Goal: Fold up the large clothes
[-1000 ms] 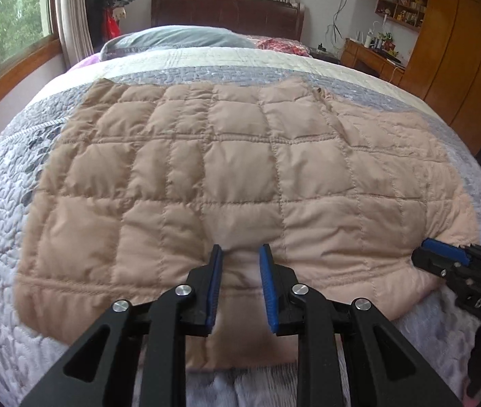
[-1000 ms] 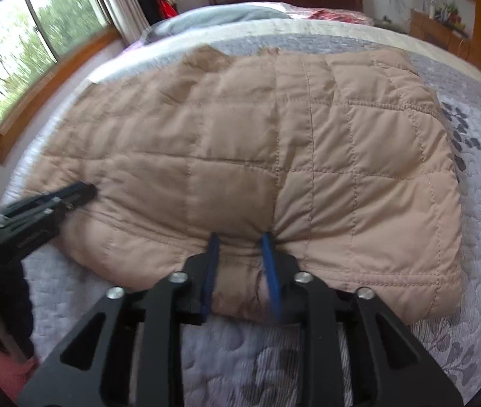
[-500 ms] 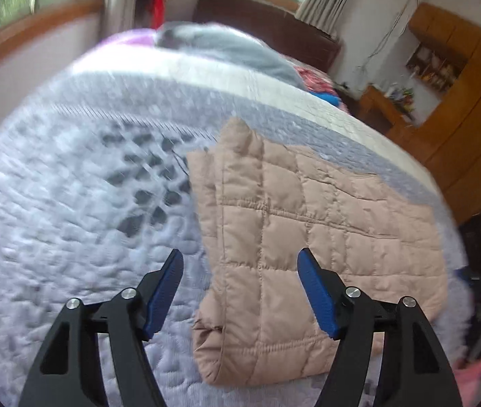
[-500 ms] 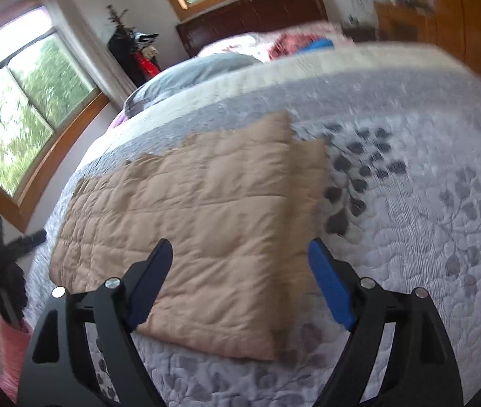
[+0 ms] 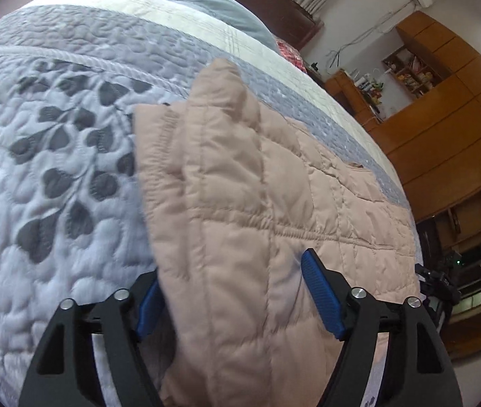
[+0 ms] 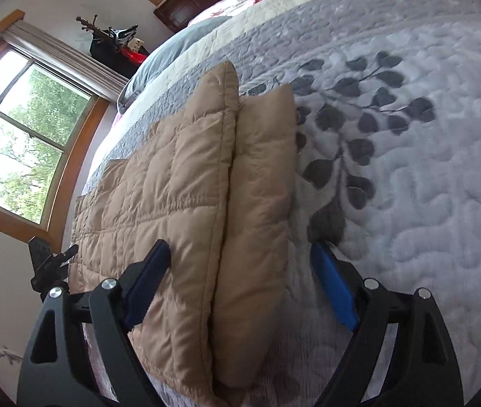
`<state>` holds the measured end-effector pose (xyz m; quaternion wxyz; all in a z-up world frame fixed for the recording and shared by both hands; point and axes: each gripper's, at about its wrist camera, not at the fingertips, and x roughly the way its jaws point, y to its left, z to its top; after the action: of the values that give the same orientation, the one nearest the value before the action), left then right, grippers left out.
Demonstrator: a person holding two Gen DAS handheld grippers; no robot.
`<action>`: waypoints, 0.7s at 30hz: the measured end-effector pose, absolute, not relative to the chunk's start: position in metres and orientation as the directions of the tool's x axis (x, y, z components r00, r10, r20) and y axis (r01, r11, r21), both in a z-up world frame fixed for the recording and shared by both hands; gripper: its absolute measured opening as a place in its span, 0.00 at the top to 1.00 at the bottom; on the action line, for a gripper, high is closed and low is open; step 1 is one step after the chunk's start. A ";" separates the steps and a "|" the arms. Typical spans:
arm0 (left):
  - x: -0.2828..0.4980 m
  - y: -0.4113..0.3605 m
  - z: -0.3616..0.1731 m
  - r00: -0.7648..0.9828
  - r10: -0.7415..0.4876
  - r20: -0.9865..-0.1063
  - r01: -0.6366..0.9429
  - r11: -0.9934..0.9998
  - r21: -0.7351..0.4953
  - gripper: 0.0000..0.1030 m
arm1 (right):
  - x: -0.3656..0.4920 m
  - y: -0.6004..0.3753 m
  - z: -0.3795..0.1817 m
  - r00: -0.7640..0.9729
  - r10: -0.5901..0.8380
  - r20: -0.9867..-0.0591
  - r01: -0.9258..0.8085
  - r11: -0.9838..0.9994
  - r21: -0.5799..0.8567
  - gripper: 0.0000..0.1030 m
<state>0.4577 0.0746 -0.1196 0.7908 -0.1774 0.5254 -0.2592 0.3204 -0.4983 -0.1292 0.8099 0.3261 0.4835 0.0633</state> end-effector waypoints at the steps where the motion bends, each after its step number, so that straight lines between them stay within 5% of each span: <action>1: 0.460 0.070 -0.119 0.310 -0.594 -0.742 0.231 0.804 -0.548 0.25 | 0.323 -0.498 -0.129 0.527 0.419 -0.740 0.210 0.779 0.591 0.14; 7: 0.468 0.041 -0.117 0.299 -0.567 -0.768 0.247 0.823 -0.511 0.23 | 0.342 -0.478 -0.130 0.513 0.441 -0.736 0.158 0.795 0.586 0.19; 9: 0.469 0.036 -0.114 0.308 -0.559 -0.770 0.242 0.828 -0.505 0.24 | 0.347 -0.473 -0.131 0.505 0.455 -0.734 0.144 0.793 0.591 0.36; 12: 0.467 0.031 -0.111 0.319 -0.553 -0.770 0.231 0.833 -0.503 0.45 | 0.346 -0.472 -0.129 0.510 0.501 -0.700 0.130 0.759 0.638 0.63; 15: 0.464 0.032 -0.106 0.331 -0.575 -0.748 0.209 0.818 -0.536 0.69 | 0.338 -0.472 -0.118 0.528 0.507 -0.681 0.107 0.756 0.646 0.79; 21: 0.451 0.035 -0.083 0.375 -0.589 -0.715 0.222 0.806 -0.548 0.85 | 0.311 -0.470 -0.077 0.568 0.521 -0.637 0.040 0.756 0.654 0.85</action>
<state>0.4508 0.0348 -0.0828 0.8086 -0.1840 0.4993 -0.2509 0.3115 -0.4698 -0.0771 0.8265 0.3178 0.4413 0.1456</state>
